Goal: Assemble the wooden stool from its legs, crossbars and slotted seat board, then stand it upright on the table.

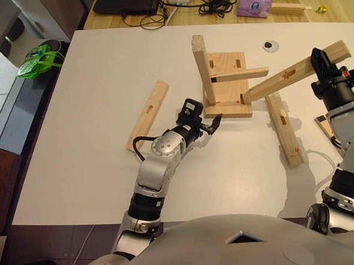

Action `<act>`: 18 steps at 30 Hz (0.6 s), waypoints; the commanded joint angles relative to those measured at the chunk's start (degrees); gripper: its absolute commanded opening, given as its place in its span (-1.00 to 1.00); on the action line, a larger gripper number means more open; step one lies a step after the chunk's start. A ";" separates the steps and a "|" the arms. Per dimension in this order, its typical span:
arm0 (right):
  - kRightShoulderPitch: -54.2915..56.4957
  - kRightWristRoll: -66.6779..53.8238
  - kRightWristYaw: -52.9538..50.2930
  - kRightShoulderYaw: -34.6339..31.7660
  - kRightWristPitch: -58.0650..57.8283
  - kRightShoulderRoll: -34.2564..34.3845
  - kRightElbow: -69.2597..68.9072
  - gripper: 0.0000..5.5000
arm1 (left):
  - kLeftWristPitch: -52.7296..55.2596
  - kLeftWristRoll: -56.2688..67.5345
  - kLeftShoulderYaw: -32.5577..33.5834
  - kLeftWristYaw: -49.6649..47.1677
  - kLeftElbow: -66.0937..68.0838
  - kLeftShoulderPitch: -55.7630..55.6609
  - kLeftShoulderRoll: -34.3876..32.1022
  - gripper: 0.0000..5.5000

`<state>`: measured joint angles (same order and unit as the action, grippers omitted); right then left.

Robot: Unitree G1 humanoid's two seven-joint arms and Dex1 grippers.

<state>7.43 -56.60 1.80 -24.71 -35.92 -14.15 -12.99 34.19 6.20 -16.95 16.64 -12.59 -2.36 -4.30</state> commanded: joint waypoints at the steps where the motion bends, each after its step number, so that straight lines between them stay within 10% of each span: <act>1: 1.50 -2.08 -0.51 0.38 -1.16 1.07 -0.81 -0.63 | -0.51 -0.28 0.06 -0.31 0.85 -0.70 0.21 0.58; 18: -0.02 5.95 5.04 2.81 1.25 -1.36 0.17 -0.63 | -2.04 -0.42 0.17 -1.06 2.30 -0.99 0.90 0.58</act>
<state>7.82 -52.42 7.06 -22.44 -34.55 -14.58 -13.16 32.42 6.16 -16.95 15.87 -10.62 -2.80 -3.45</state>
